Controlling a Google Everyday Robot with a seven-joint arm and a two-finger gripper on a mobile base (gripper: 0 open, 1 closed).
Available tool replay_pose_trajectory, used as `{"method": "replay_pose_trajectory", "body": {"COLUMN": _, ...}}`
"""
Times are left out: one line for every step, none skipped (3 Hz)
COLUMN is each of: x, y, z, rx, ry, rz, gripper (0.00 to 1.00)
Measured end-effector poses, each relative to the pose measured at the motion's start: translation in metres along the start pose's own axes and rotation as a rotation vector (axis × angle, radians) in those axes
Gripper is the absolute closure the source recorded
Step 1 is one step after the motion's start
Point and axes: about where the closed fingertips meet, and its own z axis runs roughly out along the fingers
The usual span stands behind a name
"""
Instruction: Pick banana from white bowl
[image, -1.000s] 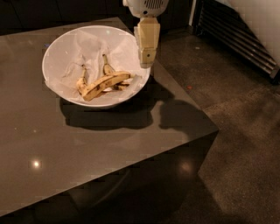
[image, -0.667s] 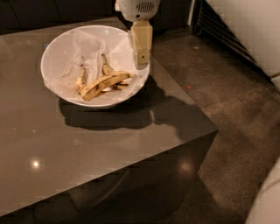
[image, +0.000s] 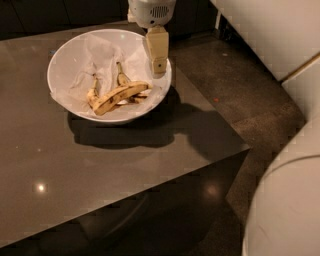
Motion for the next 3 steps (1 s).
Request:
{"method": "replay_pose_trajectory", "body": {"x": -0.003, "y": -0.007, "z": 0.009, "rx": -0.016, "ry": -0.010, "rz": -0.015, "gripper": 0.12}}
{"method": "replay_pose_trajectory", "body": {"x": -0.005, "y": -0.010, "z": 0.016, "rx": -0.030, "ry": -0.030, "rz": -0.012, "gripper": 0.21}}
{"method": "replay_pose_trajectory", "body": {"x": -0.010, "y": -0.009, "z": 0.025, "rx": -0.053, "ry": -0.050, "rz": 0.009, "gripper": 0.23}}
